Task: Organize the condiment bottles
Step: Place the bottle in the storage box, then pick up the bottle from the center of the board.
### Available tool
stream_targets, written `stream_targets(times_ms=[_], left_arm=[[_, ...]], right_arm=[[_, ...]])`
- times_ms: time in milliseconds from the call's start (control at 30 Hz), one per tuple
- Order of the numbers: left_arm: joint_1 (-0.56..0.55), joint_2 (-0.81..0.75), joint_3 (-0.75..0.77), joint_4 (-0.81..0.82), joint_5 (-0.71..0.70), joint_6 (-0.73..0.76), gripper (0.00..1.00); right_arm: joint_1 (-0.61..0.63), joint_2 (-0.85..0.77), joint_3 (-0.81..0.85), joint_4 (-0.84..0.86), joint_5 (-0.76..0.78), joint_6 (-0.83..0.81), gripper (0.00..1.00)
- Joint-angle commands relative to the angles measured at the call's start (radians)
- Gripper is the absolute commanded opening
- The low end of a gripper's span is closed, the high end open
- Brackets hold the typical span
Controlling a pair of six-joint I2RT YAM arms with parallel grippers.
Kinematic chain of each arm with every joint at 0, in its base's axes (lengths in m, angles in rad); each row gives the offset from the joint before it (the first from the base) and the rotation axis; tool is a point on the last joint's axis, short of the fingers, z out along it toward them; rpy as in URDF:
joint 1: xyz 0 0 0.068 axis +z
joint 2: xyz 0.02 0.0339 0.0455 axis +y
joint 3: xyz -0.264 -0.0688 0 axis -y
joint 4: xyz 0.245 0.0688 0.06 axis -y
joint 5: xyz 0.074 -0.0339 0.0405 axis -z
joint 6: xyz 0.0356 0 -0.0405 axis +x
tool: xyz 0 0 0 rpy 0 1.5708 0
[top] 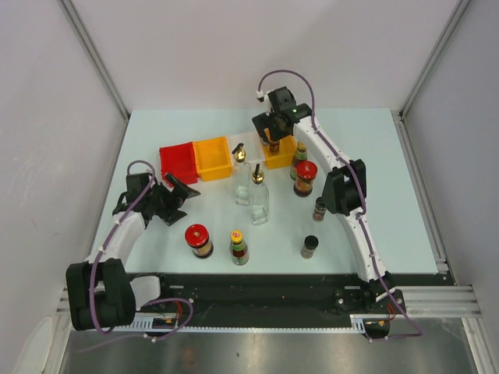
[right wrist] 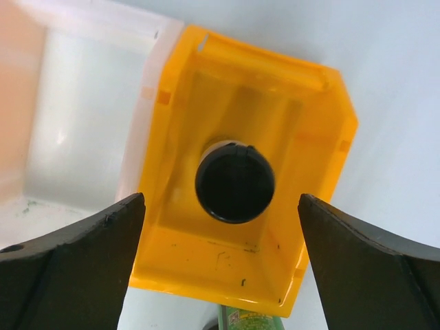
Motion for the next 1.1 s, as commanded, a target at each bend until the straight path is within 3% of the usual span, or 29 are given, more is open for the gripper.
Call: stream_targets(times_ms=[0,267,433,700,800,1067], left_arm=[[-0.004,-0.033,0.008,-0.005,0.005,0.041,1.0],[-0.003,-0.122,0.046,-0.056,-0.023,0.078,1.0],[0.0,-0.174,0.101,-0.1,-0.06,0.112,1.0],[0.011,-0.167,0.276,-0.2,-0.055,0.27,1.0],[0.011,-0.179,0.325,-0.241,-0.108,0.316,1.0],[0.011,-0.223,0.31,-0.206,-0.172,0.319,1.0]], right_arm=[[-0.001,-0.138,0.007,0.119,0.104,0.047,1.0],[-0.05,-0.317,-0.121,0.269,0.197,0.147,1.0],[-0.096,-0.492,-0.222,0.255,0.21,0.195,1.0],[-0.118,-0.874,-0.685,0.202,0.207,0.224,1.0],[-0.119,-1.006,-0.855,0.162,0.126,0.25,0.95],[-0.067,-1.21,-1.174,0.067,0.049,0.339,0.9]])
